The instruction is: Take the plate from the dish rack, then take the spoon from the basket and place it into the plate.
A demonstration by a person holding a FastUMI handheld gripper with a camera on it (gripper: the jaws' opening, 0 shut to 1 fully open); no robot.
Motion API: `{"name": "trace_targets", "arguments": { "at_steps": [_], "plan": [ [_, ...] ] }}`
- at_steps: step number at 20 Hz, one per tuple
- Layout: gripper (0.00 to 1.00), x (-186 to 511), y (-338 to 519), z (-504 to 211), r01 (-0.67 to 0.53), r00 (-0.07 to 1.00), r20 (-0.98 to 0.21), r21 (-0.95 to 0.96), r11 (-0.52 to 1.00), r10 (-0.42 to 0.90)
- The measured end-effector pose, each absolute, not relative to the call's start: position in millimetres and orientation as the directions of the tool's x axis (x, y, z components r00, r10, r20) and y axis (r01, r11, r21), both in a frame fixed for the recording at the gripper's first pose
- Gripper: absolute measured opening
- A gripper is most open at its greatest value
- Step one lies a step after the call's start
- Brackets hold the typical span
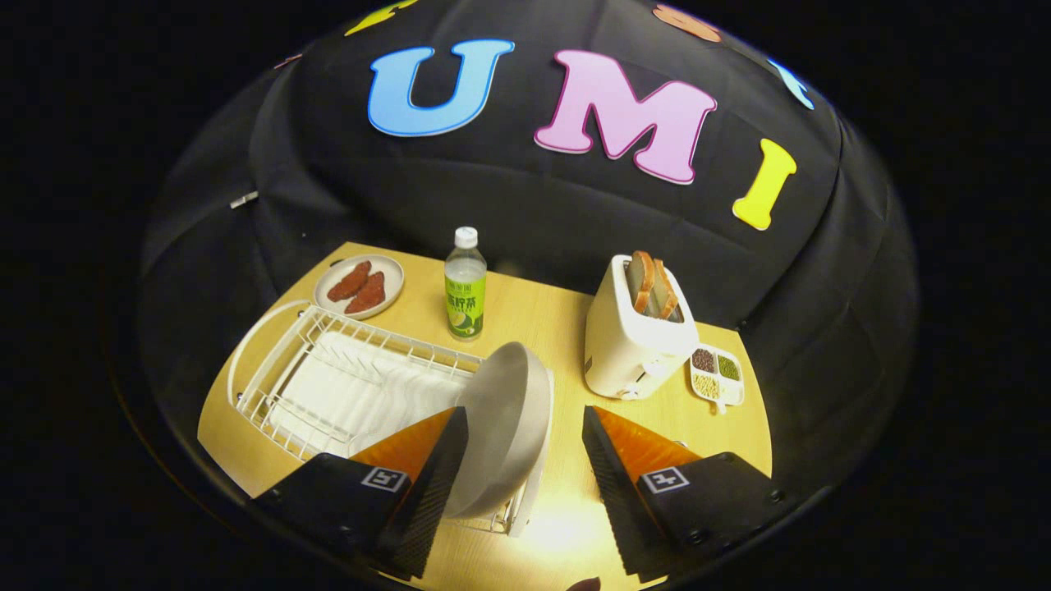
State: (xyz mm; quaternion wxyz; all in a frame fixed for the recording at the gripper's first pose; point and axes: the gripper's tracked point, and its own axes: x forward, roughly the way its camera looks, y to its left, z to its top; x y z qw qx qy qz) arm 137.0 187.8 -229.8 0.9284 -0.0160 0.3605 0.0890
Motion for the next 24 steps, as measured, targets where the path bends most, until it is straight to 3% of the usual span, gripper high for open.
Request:
{"name": "trace_targets", "arguments": {
  "at_steps": [4, 6, 7, 9, 13, 18, 24],
  "plan": [
    [0.73, 152.3, 200.2, -264.2, -0.124, 0.677, -0.728, 0.035, 0.992, 0.110],
    [0.56, 157.5, 199.5, -273.1, -0.094, 0.670, -0.739, 0.003, 0.996, 0.066],
    [0.42, 158.2, 194.4, -271.4, -0.071, 0.675, -0.737, -0.016, 0.997, 0.036],
    [0.34, 160.3, 192.7, -268.3, -0.034, 0.685, -0.728, -0.036, 0.999, -0.002],
    [0.30, 172.4, 192.5, -242.7, -0.060, 0.733, -0.679, -0.123, 0.991, -0.040],
    [0.29, 193.8, 178.3, -183.7, -0.066, 0.844, -0.527, -0.295, 0.953, -0.105],
    [0.29, 179.2, 153.8, -122.6, -0.045, 0.906, -0.422, -0.201, 0.979, -0.045]
  ]
}}
